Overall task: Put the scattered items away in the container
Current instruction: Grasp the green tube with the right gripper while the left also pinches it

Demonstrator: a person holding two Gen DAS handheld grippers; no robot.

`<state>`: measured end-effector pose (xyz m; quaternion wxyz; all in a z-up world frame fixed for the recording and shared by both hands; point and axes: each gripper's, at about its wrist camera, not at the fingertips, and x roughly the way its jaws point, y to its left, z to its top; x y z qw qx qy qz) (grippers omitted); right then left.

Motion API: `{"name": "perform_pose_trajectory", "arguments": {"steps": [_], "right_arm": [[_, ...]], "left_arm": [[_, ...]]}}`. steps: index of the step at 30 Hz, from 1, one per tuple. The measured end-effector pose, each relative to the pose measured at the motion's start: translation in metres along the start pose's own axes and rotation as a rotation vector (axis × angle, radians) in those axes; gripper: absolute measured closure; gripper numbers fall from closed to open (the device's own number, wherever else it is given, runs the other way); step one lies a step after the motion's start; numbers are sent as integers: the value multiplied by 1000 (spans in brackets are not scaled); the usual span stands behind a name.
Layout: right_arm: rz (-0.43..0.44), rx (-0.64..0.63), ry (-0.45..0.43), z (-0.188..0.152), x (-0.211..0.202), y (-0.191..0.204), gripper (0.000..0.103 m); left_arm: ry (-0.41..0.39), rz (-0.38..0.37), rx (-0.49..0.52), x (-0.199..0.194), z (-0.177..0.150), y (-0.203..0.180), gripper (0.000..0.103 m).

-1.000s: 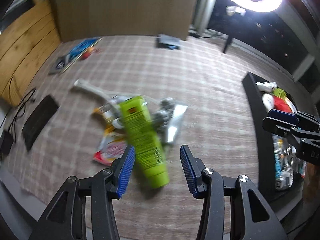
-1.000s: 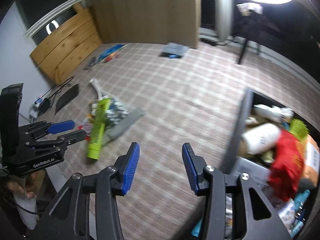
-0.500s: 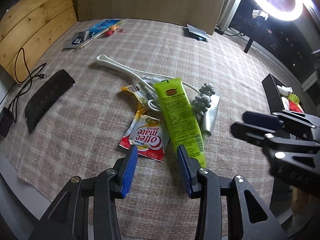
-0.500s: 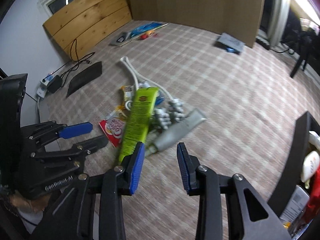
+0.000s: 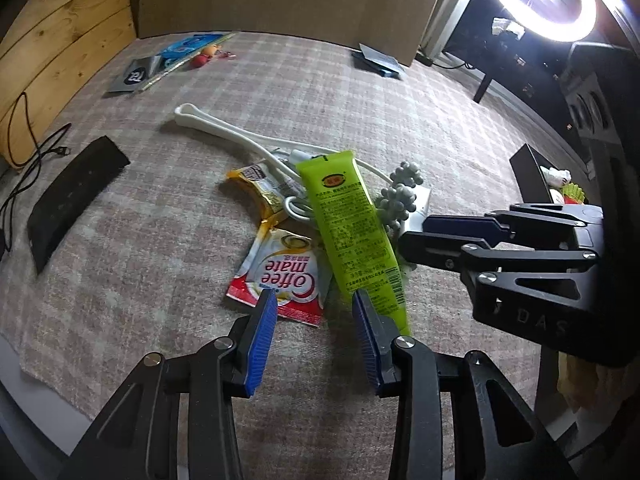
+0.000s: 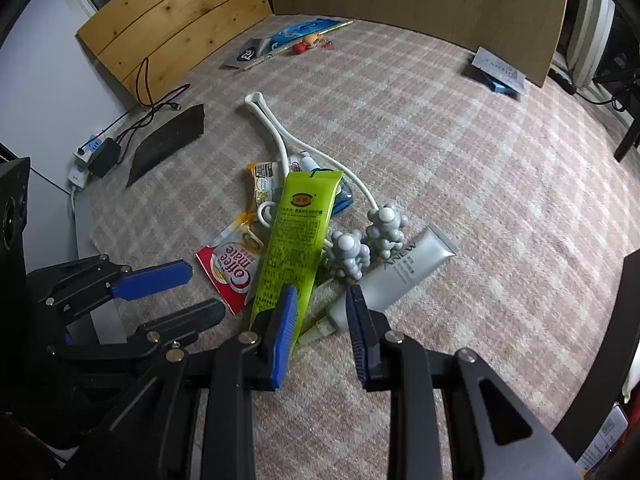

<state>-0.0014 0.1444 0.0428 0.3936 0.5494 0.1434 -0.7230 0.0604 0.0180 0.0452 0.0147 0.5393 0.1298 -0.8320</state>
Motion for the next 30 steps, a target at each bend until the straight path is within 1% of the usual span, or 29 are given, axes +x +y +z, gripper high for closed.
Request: {"name": "perform_pose_trajectory", "arguments": {"steps": [8,10,17,20,23,25,26,30], "right_arm": [[66,30,44,3,12,-10,78],[69,35,54,5,17,-13,78],[108,39,73,10,28,-12,77],[111,38,67,11,30,-9,77],[135,62,61,10,30,-12,77],[152,85,59,10,30,-16,78],[166,99,60,9,30,-19,78],[183,121,63,7,29,-21,78]], "left_arm": [[33,-51,43,18,6,-7,67],[36,-64,49,22,7,-8,67],[43,-145,30,30,13,-7,67],[40,-192,13,33,15,-4,67],[46,-227,-10,36,16,-2,65],[47,-241,-16,37,17,-1,63],[51,-244,-19,38,17,-1,60],[46,-229,-9,42,18,-12,59]]}}
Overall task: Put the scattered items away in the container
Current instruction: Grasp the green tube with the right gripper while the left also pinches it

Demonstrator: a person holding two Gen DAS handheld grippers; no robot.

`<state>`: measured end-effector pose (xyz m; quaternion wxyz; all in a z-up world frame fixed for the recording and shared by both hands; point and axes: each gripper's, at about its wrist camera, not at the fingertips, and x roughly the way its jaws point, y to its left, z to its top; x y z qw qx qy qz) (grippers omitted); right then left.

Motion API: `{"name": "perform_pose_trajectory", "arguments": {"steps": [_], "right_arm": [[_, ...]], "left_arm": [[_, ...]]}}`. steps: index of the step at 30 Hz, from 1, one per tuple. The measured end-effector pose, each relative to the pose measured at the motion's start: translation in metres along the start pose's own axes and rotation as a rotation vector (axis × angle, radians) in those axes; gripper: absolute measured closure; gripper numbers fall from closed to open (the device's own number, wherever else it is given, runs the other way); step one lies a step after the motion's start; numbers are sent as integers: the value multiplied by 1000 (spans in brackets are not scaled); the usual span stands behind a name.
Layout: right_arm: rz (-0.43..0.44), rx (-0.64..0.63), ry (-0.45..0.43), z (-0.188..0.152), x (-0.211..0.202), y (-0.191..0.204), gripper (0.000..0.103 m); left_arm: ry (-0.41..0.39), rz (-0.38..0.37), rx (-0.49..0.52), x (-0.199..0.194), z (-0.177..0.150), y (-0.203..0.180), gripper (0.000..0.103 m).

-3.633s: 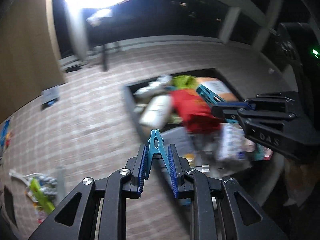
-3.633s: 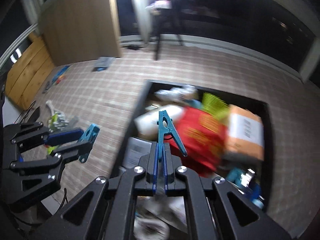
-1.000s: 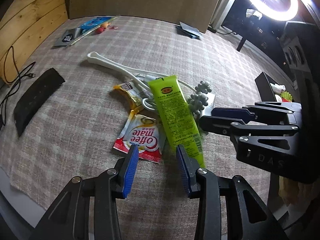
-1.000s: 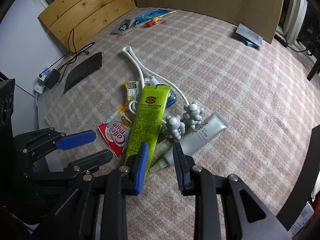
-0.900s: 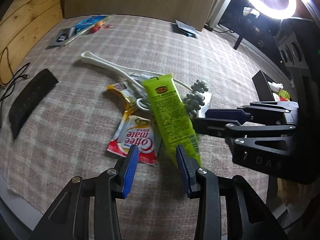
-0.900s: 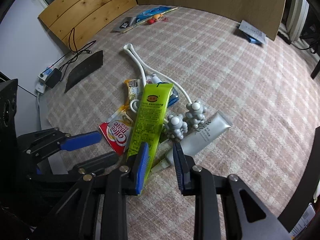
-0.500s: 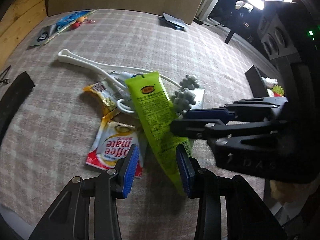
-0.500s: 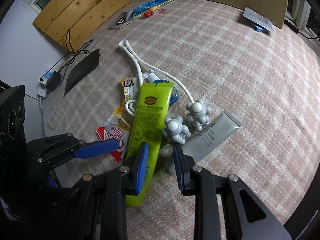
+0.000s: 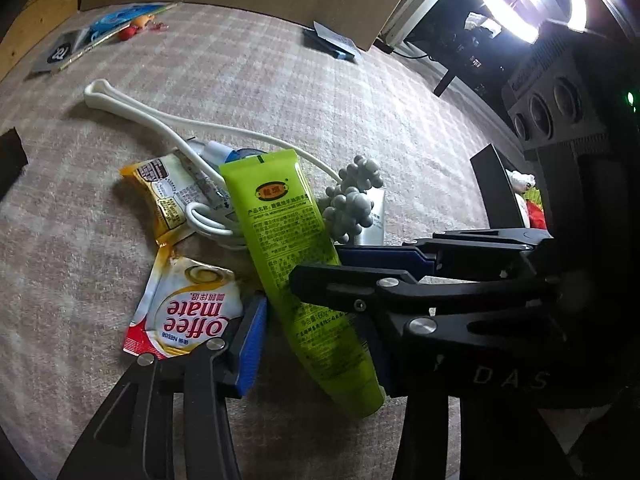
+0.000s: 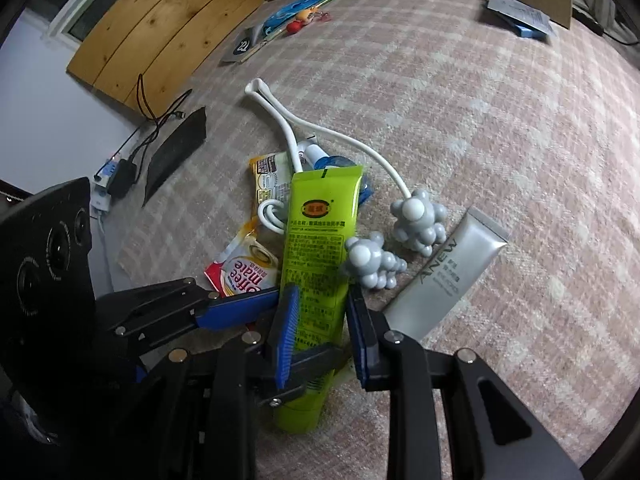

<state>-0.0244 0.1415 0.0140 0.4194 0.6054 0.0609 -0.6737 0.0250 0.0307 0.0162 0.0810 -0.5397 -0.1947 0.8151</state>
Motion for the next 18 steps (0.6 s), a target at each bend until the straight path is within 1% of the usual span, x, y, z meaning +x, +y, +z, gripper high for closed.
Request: {"name": "perform_pose_trajectory", "arguments": {"steps": [2,3,10,13,18], "right_arm": [[7,5,-2,-1,-2,-1,78],[13,9,-3,-1,-3,-1,80],[29,6,-35,-5,-22,0,81],[32,6,-61,-6,-35,0,82],[26,13,-111,-7,-62,-4,82]], "left_arm": [[-1,-4,-5,-1,0,0,60],[-2,-3,-2,-2,0,-1,60],[-31,34,20,-13,6,-16,63],[-51,58,51,-20,8,-27,63],[-74,53,92,-31,15,-45,63]]}}
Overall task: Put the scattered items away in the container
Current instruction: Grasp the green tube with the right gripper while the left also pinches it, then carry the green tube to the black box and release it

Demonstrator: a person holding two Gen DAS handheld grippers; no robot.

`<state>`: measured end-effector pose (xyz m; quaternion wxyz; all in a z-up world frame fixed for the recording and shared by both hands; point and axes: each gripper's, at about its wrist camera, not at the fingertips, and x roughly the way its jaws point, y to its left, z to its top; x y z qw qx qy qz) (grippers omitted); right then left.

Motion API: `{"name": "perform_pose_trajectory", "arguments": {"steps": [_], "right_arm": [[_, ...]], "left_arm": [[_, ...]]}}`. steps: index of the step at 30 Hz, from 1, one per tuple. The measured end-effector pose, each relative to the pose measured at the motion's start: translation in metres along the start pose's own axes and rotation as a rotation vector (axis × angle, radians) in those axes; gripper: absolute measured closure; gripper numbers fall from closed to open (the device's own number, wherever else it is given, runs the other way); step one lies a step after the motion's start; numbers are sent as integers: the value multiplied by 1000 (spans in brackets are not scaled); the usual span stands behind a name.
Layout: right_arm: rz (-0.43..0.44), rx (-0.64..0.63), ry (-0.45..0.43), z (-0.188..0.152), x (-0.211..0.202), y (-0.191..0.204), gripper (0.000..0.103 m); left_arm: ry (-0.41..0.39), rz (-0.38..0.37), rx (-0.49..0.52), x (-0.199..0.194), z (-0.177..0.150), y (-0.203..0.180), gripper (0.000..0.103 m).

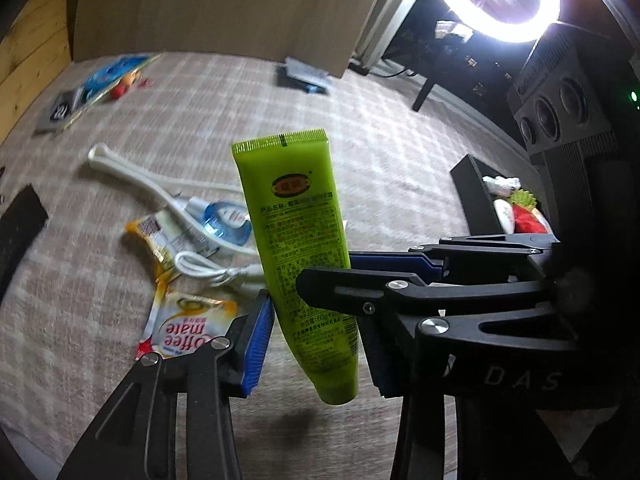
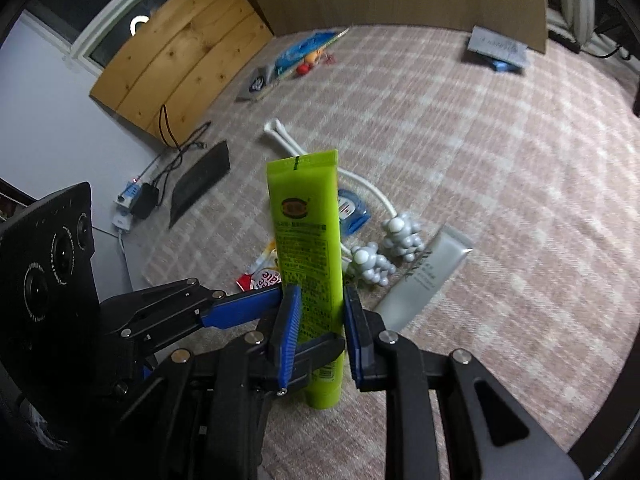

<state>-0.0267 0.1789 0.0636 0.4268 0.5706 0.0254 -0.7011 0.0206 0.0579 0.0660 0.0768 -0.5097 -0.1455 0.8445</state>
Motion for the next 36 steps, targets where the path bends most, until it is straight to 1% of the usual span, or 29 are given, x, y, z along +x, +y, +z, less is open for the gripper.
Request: {"name": "perform_pose_trajectory", "arguments": {"steps": [5,7,12,17,23,27,28,29,30,31,32,33,34,36], "right_arm": [[-15,30,-58,-3,-27,-8,82],[-29,50,-83,-5,-35,-11,82],[-70,104,-145,-23,-82,-42,82],[-128,193,-217,-53,-135,-83,82],[-204,305,-287,-96,-191,-124,82],[-250,375,-331,-126,-226,-151,82],[-258,387,-339,-131,-233,-157,81],[-268,397,-347,-135,-239,-161,81],[-286,409,-360,-140,-247,-166,78],[-309,420,-372,-143,-254,-170,66],[-336,435,-393,-147,-263,-173,59],[-359,447,-422,-152,-272,-177,49],[-372,452,-441,-155,-279,-180,47],[-393,457,-456,-160,-289,-183,47]], "left_arm": [[-14,-18,59,-3,12,-31,63],[-19,-30,94,-2,16,-50,63],[-21,-78,182,5,24,-104,63],[-11,-147,283,15,25,-163,63],[15,-233,405,30,11,-235,63],[38,-272,472,40,5,-279,63],[43,-271,479,41,5,-288,63],[42,-260,481,42,5,-295,60],[37,-251,481,43,6,-300,57],[33,-252,479,42,7,-303,54],[31,-257,476,42,8,-304,54],[29,-254,473,40,9,-303,54],[25,-248,473,39,10,-301,54],[21,-235,473,36,11,-295,54]]}}
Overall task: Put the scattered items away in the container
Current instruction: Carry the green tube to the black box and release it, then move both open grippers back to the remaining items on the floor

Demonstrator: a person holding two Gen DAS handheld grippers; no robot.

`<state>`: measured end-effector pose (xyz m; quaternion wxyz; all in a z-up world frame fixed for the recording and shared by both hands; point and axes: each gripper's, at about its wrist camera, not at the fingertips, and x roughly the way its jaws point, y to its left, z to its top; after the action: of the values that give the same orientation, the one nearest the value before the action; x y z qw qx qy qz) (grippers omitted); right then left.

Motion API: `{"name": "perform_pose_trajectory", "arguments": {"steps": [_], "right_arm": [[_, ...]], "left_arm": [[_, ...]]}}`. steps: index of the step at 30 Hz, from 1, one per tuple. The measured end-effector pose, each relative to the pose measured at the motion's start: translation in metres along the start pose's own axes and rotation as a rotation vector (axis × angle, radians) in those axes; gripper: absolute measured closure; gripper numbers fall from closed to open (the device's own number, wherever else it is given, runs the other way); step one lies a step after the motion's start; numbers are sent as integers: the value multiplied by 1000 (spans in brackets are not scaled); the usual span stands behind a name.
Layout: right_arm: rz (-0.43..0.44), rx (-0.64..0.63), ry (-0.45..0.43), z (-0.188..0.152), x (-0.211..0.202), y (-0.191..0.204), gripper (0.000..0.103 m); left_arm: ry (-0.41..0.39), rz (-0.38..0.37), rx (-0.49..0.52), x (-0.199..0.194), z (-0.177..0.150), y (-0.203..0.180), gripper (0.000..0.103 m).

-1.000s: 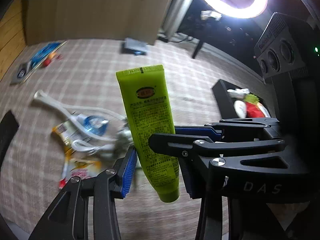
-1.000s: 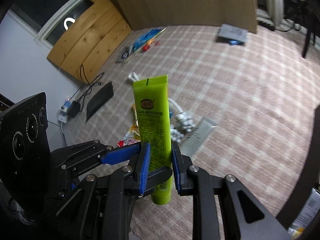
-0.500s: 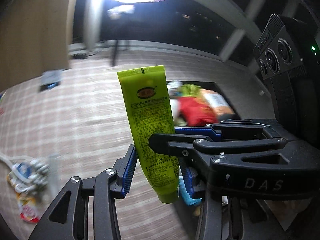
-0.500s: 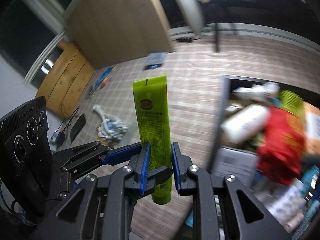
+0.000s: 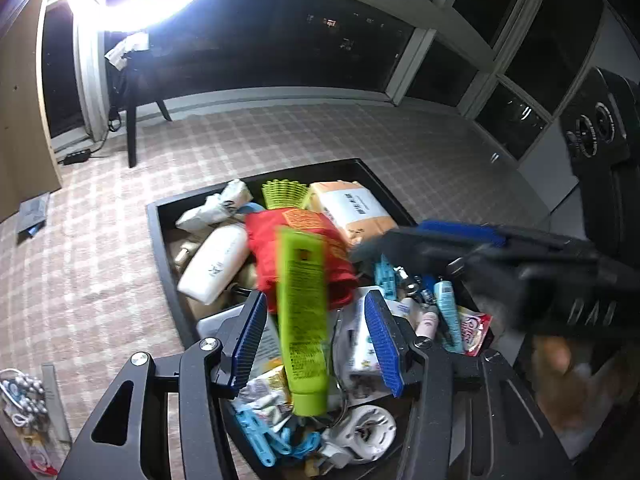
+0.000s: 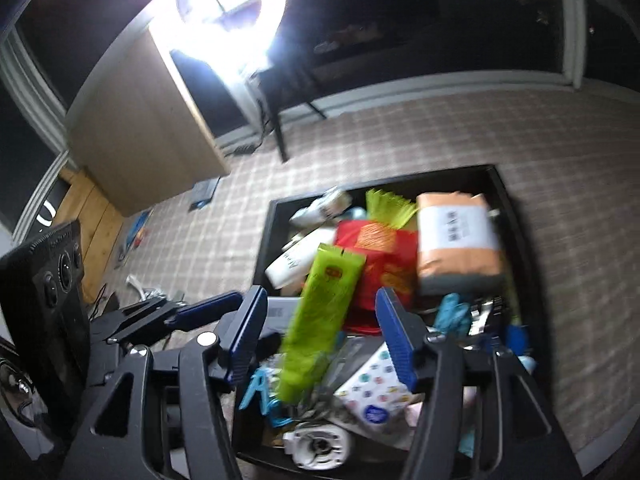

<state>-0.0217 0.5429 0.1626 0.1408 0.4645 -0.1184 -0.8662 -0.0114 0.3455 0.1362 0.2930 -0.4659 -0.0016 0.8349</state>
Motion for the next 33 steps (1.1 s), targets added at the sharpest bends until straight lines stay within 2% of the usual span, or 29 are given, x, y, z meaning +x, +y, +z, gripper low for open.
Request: {"name": "perform_pose_trajectory", "arguments": {"steps": [7,11,21,24,33], "right_arm": [[-16,-19,-1,0,1,3,46],[-22,-66,8,-3,10,19,46],[5,-172,38,-8,39,76,46],[16,-190,43,-10,47,93,46],[19,-256,80,-28,80,159,46]], "left_arm": [[-3,53,-38,-11,-10,26,54],[-4,93,-62,-20,-21,45,54],[-19,196,-176,-51,-49,101,54],[-23,253,-190,-64,-58,117,54],[-31,317,-230,-100,-82,182,54]]}}
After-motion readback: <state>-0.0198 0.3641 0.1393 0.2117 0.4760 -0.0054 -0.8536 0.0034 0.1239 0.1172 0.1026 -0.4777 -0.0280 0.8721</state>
